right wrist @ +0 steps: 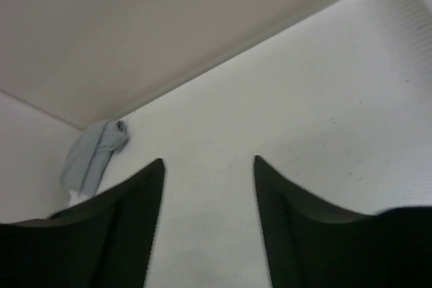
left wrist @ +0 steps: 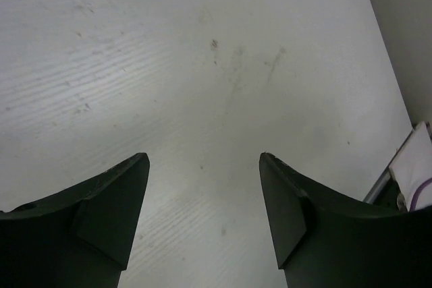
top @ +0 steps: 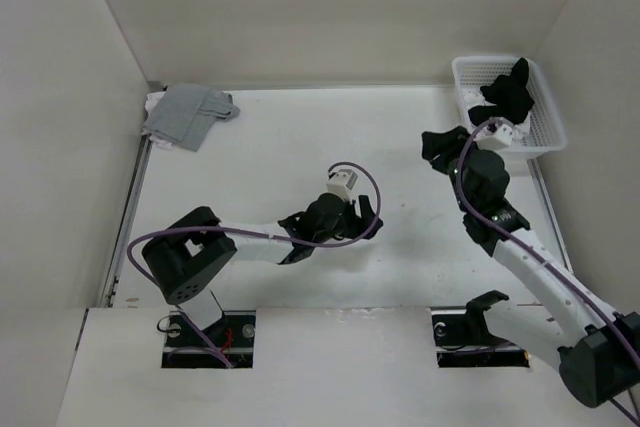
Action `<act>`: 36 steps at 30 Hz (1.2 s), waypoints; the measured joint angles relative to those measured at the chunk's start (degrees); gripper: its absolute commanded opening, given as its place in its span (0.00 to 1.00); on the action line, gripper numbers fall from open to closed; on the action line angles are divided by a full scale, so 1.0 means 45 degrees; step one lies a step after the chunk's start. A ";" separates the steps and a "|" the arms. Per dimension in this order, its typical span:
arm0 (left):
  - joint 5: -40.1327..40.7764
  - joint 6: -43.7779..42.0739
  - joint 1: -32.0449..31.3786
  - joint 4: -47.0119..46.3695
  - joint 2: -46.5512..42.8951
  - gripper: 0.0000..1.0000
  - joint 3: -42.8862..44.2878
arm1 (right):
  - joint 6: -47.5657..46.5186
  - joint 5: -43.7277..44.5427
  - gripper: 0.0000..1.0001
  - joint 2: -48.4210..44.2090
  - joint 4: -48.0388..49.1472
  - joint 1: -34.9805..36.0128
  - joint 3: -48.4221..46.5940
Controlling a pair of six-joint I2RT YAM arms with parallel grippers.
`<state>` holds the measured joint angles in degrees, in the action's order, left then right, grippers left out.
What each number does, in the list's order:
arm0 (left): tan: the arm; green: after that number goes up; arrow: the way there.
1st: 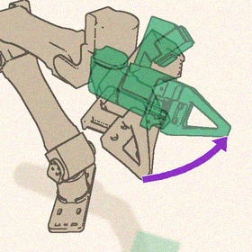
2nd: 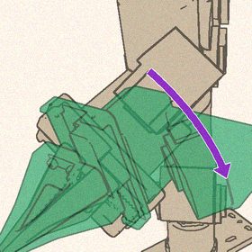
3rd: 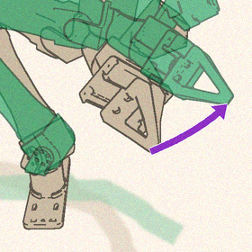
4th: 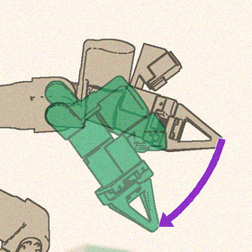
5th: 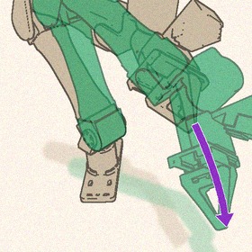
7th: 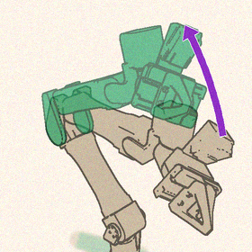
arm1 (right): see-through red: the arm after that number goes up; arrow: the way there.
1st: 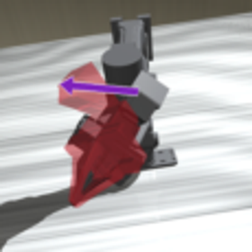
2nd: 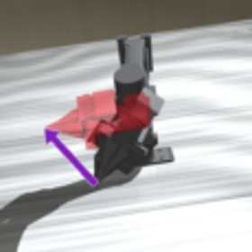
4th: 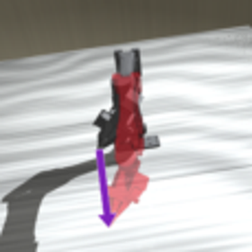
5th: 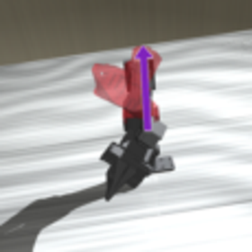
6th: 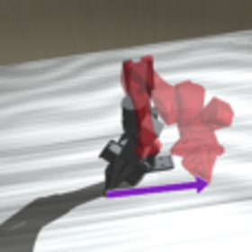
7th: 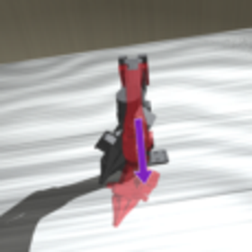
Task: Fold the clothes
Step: Grab the tank top from the pile
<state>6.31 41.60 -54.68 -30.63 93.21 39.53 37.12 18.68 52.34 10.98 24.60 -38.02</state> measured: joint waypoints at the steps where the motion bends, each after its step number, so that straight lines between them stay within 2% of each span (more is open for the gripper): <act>1: -0.0223 -0.0053 -0.0146 0.0000 0.0107 0.65 0.0000 | -0.0165 0.0024 0.34 0.0355 -0.0063 -0.0350 -0.0374; 4: -0.0457 -0.0141 -0.0204 -0.0039 0.0228 0.64 -0.0005 | -0.0447 0.0000 0.08 0.1773 -0.0073 -0.1807 -0.1535; 7: -0.0515 -0.0257 -0.0214 -0.0335 0.0238 0.58 -0.0044 | -0.0549 0.0029 0.01 0.3215 -0.0097 -0.3303 -0.2361; 9: -0.0554 -0.0369 -0.0219 -0.0665 0.0238 0.44 -0.0112 | -0.0675 0.0000 0.01 0.4454 -0.0267 -0.4289 -0.3206; 10: -0.0559 -0.0471 -0.0223 -0.0772 0.0238 0.33 -0.0136 | -0.0758 0.0000 0.03 0.5090 -0.0340 -0.4707 -0.3721; 11: -0.0597 -0.0539 -0.0223 -0.0869 0.0238 0.27 -0.0175 | -0.0865 -0.0010 0.06 0.5824 -0.0389 -0.5149 -0.4328; 13: -0.0631 -0.0729 -0.0248 -0.0976 0.0228 0.23 -0.0238 | -0.1059 -0.0010 0.12 0.7359 -0.0447 -0.6008 -0.5688; 16: -0.0704 -0.0937 -0.0306 -0.1049 0.0228 0.28 -0.0291 | -0.1282 0.0000 0.37 0.9870 -0.0661 -0.7349 -0.7975; 20: -0.0806 -0.1044 -0.0306 -0.1151 0.0228 0.39 -0.0291 | -0.1637 0.0000 0.56 1.2716 -0.1190 -0.8466 -1.0613; 24: -0.0816 -0.1127 -0.0306 -0.1224 0.0228 0.42 -0.0291 | -0.1783 -0.0165 0.62 1.5348 -0.2239 -0.9000 -1.3401; 26: -0.0792 -0.1171 -0.0296 -0.1282 0.0228 0.43 -0.0291 | -0.1802 -0.0287 0.61 1.6198 -0.2511 -0.9112 -1.4324; 29: -0.0806 -0.1171 -0.0272 -0.1384 0.0228 0.43 -0.0296 | -0.1821 -0.0505 0.57 1.7748 -0.3143 -0.9214 -1.6461; 30: -0.0806 -0.1166 -0.0267 -0.1394 0.0228 0.43 -0.0296 | -0.1734 -0.0597 0.52 1.8496 -0.3395 -0.9228 -1.7398; 33: -0.0840 -0.1166 -0.0233 -0.1443 0.0228 0.43 -0.0296 | -0.1345 -0.0879 0.25 1.9234 -0.3725 -0.9277 -1.8088; 35: -0.0850 -0.1166 -0.0185 -0.1438 0.0228 0.43 -0.0296 | -0.1078 -0.1049 0.02 1.9414 -0.3803 -0.9301 -1.8185; 36: -0.0850 -0.1166 -0.0185 -0.1438 0.0228 0.43 -0.0296 | -0.0835 -0.1224 0.00 1.9487 -0.3823 -0.9330 -1.8209</act>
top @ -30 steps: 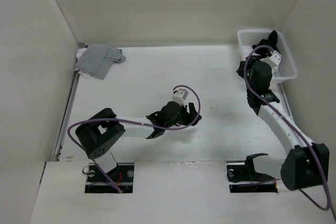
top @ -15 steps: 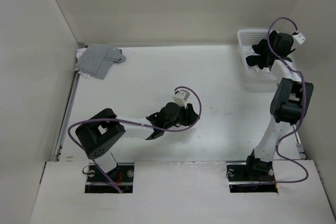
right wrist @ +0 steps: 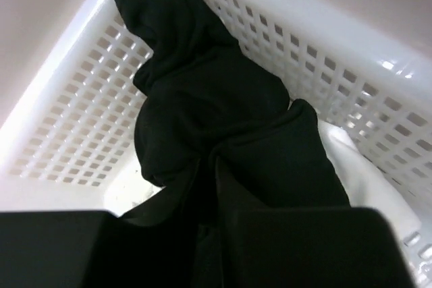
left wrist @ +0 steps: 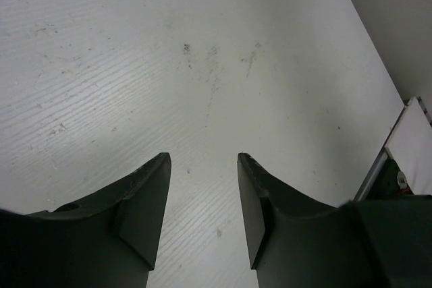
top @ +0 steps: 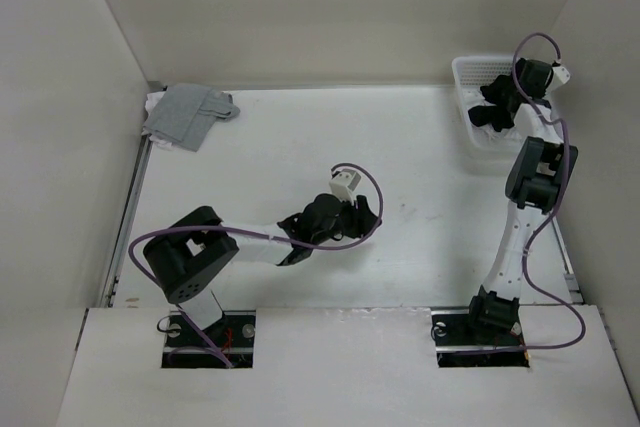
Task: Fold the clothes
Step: Grab the tank top from the pile
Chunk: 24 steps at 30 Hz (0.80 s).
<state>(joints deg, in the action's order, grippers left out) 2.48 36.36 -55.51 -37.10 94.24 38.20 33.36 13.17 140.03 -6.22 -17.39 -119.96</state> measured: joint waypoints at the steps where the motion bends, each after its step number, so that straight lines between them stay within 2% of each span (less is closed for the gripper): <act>1: 0.0005 0.0000 0.0019 -0.0005 0.0000 0.43 0.0000 | 0.0219 -0.0189 0.00 0.0049 -0.0019 -0.0049 -0.0010; 3: 0.0005 0.0000 0.0078 0.0000 0.0000 0.43 0.0000 | 0.0573 -0.0413 0.00 -0.0058 0.0282 -0.0126 0.0287; 7: 0.0005 0.0000 0.0107 0.0000 0.0000 0.43 0.0000 | 0.0928 -0.0622 0.00 -0.2064 0.2312 -0.0180 0.3798; 11: 0.0000 -0.0015 0.0107 -0.0019 0.0000 0.43 0.0000 | 0.1035 -0.0695 0.00 -0.5450 0.3910 0.0019 0.7125; 16: 0.0000 -0.0034 0.0199 -0.0107 -0.0170 0.43 -0.0325 | 0.0913 -0.0709 0.00 -1.0418 0.5391 0.0903 0.8898; 18: 0.0010 -0.0005 0.0345 -0.0175 -0.0287 0.43 -0.0510 | 0.0797 -0.0879 0.00 -1.3464 0.6222 0.1967 0.9534; 21: 0.0063 0.0209 0.1044 -0.0291 -0.0772 0.43 -0.1059 | 0.0709 -0.1175 0.01 -1.5596 0.6751 0.3235 0.9967; 24: 0.0374 0.0486 0.2059 -0.0272 -0.1676 0.43 -0.1734 | 0.0631 -0.1588 0.04 -1.8190 0.6994 0.5809 1.1574</act>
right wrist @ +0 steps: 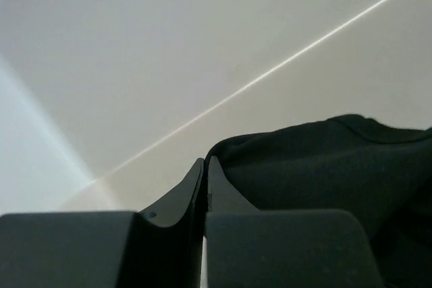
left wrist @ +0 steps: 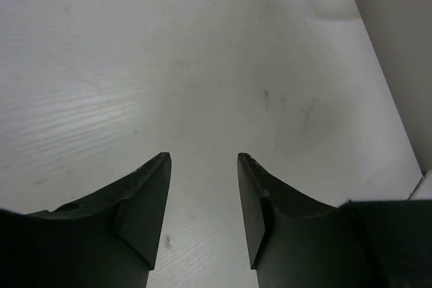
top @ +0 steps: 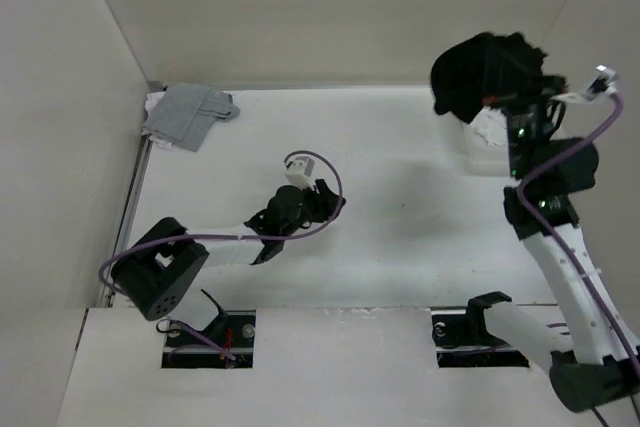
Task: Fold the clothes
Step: Grab the tank top from the pile, then move the tank top to the center of the board
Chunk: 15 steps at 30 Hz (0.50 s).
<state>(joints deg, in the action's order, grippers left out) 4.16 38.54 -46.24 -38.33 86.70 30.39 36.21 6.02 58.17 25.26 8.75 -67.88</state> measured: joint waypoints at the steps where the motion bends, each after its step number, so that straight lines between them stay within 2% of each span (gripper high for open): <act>1: 0.0146 0.0151 0.0525 0.0005 -0.0457 0.44 -0.0257 | 0.0010 0.0044 0.07 -0.0631 0.0253 0.0933 0.0777; 3: 0.0471 0.0398 0.1360 0.0097 -0.1404 0.46 -0.0695 | 0.0073 -0.0083 0.12 -0.1564 0.0175 0.2404 0.2273; 5: 0.0738 0.0607 0.2030 0.0311 -0.2336 0.49 -0.1073 | 0.0413 0.0418 0.21 -0.1870 0.0379 0.4099 0.4056; 6: 0.0918 0.0685 0.2438 0.0495 -0.2958 0.50 -0.1282 | 0.0583 0.0583 0.33 -0.1715 0.0267 0.4755 0.4896; 8: 0.1379 0.0821 0.3215 0.0942 -0.4396 0.51 -0.1685 | 0.0801 0.0670 0.49 -0.0661 -0.0398 0.5843 0.6120; 11: 0.1685 0.0816 0.3560 0.1569 -0.5367 0.51 -0.1880 | 0.0967 0.1069 0.50 0.0991 -0.2064 0.6251 0.6975; 13: 0.1899 0.0787 0.3599 0.2040 -0.5775 0.51 -0.2103 | 0.0962 0.1695 0.39 0.0971 -0.2778 0.6241 0.7465; 14: 0.2016 0.0724 0.3546 0.2336 -0.5935 0.51 -0.2307 | 0.0923 0.2186 0.25 0.0631 -0.2968 0.6241 0.7766; 15: 0.2132 0.0670 0.3478 0.2642 -0.5984 0.51 -0.2497 | 0.0996 0.2331 0.23 0.0495 -0.3016 0.6241 0.7854</act>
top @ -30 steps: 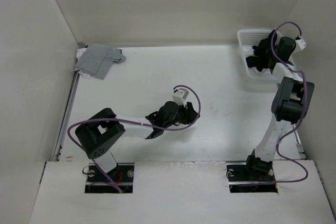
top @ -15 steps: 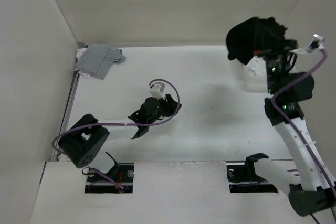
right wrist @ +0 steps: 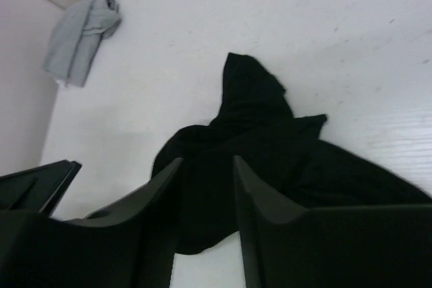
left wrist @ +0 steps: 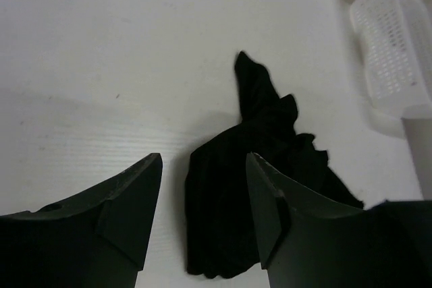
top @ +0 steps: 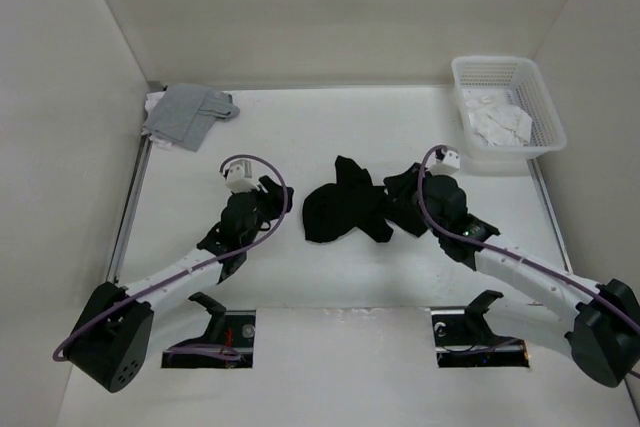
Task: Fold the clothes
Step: Move the tank top to the center of the board, then flatten the tank top out
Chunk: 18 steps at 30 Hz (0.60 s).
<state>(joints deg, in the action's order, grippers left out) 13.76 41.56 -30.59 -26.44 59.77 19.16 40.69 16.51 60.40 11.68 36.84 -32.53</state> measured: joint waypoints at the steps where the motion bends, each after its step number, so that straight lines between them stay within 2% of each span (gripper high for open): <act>1: 0.0175 -0.0087 -0.0117 0.0355 0.0063 0.51 -0.0185 | 0.0068 0.0248 0.18 -0.0267 -0.0151 0.0000 0.0151; 3: 0.0316 -0.0223 -0.0311 0.0811 0.0340 0.51 -0.0345 | 0.0141 0.0476 0.21 -0.0384 -0.0398 0.0000 0.0253; 5: 0.0398 -0.0330 -0.0661 0.1069 0.0874 0.53 -0.0350 | 0.0301 0.0627 0.34 -0.0316 -0.0792 0.0092 0.0325; 6: 0.0413 -0.0418 -0.1185 0.1137 0.1413 0.55 -0.0350 | 0.0393 0.0714 0.52 -0.0199 -0.1122 0.0282 0.0374; 7: 0.0437 -0.0476 -0.1486 0.1171 0.1661 0.56 -0.0340 | 0.0520 0.0743 0.54 0.0034 -0.1549 0.0573 0.0466; 11: 0.0389 -0.0748 -0.3075 0.1064 0.3424 0.57 0.0029 | 0.1005 0.0797 0.54 0.0787 -0.2147 0.0923 0.0962; 13: 0.0364 -0.0816 -0.3230 0.0724 0.3920 0.55 0.0301 | 0.1117 0.0690 0.55 0.1535 -0.2030 0.0918 0.1015; 15: 0.0330 -0.0850 -0.3274 0.0520 0.4245 0.52 0.0491 | 0.1122 0.0495 0.54 0.2181 -0.1564 0.0947 0.1015; 18: 0.0321 -0.0874 -0.3298 0.0379 0.4624 0.42 0.0748 | 0.1112 -0.0107 0.45 0.3915 -0.0058 0.0981 0.0772</act>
<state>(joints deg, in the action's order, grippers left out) 15.20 37.63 -45.43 -24.73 80.58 22.52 45.69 16.03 78.02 11.42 41.25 -29.06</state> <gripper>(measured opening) 0.463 0.491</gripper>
